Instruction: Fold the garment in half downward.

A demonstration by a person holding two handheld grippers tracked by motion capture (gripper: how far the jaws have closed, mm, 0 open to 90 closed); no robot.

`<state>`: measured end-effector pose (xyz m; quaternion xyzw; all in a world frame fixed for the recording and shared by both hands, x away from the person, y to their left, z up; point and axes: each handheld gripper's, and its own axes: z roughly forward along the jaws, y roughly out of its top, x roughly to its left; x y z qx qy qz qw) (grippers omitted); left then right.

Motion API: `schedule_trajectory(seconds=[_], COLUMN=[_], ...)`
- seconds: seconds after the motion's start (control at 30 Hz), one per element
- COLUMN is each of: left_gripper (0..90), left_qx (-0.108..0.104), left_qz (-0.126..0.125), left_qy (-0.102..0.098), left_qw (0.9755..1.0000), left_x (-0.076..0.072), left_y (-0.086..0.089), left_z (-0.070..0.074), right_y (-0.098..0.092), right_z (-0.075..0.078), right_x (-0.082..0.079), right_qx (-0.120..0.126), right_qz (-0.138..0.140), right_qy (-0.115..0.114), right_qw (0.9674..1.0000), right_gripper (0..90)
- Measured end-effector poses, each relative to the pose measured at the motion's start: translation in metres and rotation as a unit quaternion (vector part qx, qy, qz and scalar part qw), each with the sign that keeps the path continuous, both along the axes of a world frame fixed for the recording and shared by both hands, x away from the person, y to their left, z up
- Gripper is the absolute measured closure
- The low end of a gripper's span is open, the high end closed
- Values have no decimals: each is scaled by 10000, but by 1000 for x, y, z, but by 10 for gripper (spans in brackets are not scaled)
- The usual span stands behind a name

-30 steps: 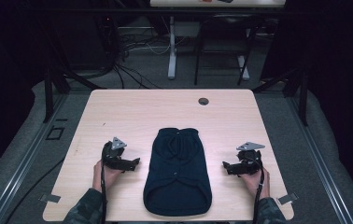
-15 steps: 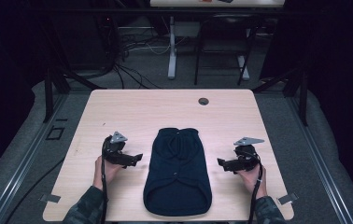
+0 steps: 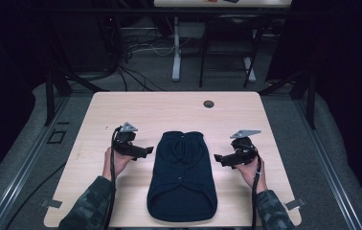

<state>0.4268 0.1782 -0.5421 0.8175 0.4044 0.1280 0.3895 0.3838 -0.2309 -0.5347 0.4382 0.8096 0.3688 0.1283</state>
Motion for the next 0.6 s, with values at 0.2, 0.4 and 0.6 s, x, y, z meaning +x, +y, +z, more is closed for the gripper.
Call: schedule_trajectory(seconds=[0.2,0.4,0.6], left_gripper=[0,0,28], left_qx=[44,19,88], left_qz=[-41,-26,20], left_qy=[132,205,359], left_qw=[9999,9998,9993], left_x=[15,31,49], left_y=[-16,-29,-40], left_z=[3,6,5], right_y=[13,28,43], right_z=[7,9,6], right_x=[18,35,54], right_qx=[50,-57,76], right_qz=[115,200,242], right_qy=[154,235,298], right_qw=[9998,9995,9992], right_gripper=[40,81,147])
